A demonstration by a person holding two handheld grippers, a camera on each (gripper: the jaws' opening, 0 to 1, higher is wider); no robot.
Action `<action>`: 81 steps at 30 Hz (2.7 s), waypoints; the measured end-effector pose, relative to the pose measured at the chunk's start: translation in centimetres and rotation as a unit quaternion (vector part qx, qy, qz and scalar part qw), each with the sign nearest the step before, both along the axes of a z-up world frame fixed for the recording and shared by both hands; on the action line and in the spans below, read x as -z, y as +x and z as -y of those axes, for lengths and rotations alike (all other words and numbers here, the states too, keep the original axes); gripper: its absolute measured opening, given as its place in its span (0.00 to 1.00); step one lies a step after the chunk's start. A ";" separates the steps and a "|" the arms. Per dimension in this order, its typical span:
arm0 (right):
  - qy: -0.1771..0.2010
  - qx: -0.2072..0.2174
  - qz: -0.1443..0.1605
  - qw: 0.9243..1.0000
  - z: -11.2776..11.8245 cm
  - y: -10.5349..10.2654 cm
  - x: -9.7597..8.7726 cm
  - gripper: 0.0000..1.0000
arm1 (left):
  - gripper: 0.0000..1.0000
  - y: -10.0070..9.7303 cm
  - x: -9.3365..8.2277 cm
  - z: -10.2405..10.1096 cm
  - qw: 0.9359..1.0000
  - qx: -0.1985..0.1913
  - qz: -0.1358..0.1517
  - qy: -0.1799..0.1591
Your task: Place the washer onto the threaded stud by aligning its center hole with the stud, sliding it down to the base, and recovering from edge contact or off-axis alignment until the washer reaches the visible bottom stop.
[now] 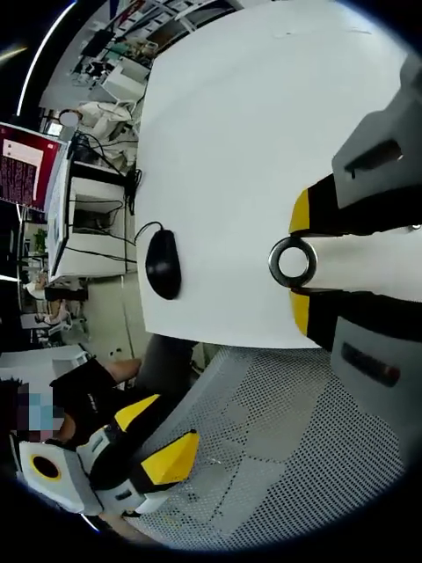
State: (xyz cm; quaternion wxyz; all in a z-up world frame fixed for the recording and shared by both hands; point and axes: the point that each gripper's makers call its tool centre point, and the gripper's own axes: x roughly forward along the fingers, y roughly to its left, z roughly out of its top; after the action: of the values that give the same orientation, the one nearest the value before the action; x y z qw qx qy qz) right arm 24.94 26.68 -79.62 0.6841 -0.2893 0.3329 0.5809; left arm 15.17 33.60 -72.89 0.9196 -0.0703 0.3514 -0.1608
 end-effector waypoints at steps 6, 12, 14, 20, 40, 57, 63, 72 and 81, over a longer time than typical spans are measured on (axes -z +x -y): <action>0.013 0.013 0.009 1.000 0.9 0.1 -1.6 0.23 | 0.22 0.0 0.0 0.0 1.000 -0.001 0.001 0.000; 0.028 0.029 0.019 0.999 1.7 0.9 -3.0 0.23 | 0.22 0.0 0.0 0.1 1.000 0.002 0.001 0.002; 0.031 0.033 0.022 0.999 1.9 0.9 -3.5 0.23 | 0.22 0.0 0.0 0.1 1.000 0.003 0.001 0.002; 0.028 0.042 0.029 0.998 2.6 1.6 -3.7 0.23 | 0.22 0.0 0.0 0.1 1.000 0.003 0.002 0.001; 0.014 0.045 0.054 0.997 3.9 3.4 -3.8 0.23 | 0.22 0.1 0.0 0.0 1.000 0.000 0.002 0.000; -0.007 0.034 0.067 0.997 4.6 4.1 -3.3 0.23 | 0.22 0.0 0.0 0.1 1.000 0.001 0.000 0.001; -0.010 0.030 0.067 0.997 4.6 4.0 -3.2 0.23 | 0.22 0.0 0.0 0.0 1.000 0.000 0.000 0.000; -0.022 0.032 0.060 0.997 5.1 4.1 -2.9 0.23 | 0.22 0.0 0.0 0.0 1.000 0.000 0.000 0.000; -0.041 0.016 0.055 0.997 5.1 4.0 -1.8 0.23 | 0.22 -0.1 0.1 0.0 1.000 0.002 -0.003 0.002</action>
State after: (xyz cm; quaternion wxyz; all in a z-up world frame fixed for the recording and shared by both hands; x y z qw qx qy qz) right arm 28.93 21.56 -77.82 0.6983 -0.3434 0.3232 0.5385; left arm 15.07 33.56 -72.98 0.9184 -0.0677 0.3546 -0.1618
